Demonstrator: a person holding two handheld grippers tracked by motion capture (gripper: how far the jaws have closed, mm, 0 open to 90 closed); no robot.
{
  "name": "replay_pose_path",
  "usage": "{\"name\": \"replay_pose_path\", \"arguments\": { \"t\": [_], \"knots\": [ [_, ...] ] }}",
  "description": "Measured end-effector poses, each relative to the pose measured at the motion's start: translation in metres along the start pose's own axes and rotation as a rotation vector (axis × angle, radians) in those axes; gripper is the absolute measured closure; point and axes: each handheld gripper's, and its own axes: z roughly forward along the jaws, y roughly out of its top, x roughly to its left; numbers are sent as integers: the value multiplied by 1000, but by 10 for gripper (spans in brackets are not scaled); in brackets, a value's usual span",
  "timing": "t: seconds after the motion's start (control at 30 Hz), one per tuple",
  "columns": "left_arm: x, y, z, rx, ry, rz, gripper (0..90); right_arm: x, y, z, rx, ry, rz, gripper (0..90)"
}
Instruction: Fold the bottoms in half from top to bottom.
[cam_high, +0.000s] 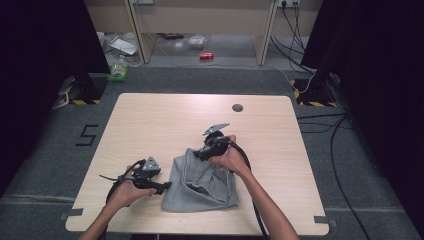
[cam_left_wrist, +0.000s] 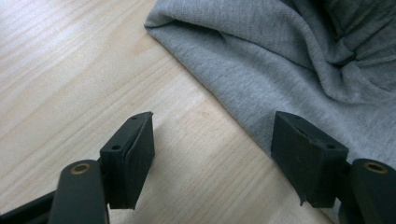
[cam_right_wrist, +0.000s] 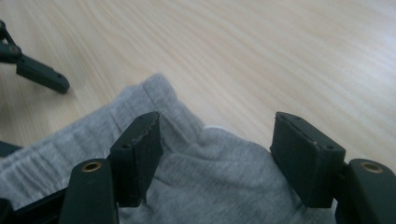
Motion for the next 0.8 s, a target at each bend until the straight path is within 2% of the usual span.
{"name": "replay_pose_path", "arguments": {
  "t": [0.03,0.1,0.2,0.27,0.33,0.43,0.57,0.67,0.8],
  "knots": [
    [0,0,0,0,0,0,294,0,-1,1,8,8,1,346],
    [0,0,0,0,0,0,294,-1,-4,3,20,32,4,424],
    [0,0,0,-1,-1,1,294,-1,-9,2,37,37,-25,593],
    [0,0,0,-3,-1,1,294,-1,-12,-1,38,10,-39,695],
    [0,0,0,-4,-2,2,293,0,-14,-8,3,1,-39,764],
    [1,0,0,-3,-3,3,294,2,-16,-23,-37,-6,-49,827],
    [1,0,0,-6,-3,3,293,10,-24,-45,-81,-21,-60,864],
    [1,0,0,-3,-3,3,293,16,-37,-66,-126,-21,-53,876],
    [0,0,0,-5,0,0,293,26,-58,-83,-152,-20,-40,877]
  ]
}}
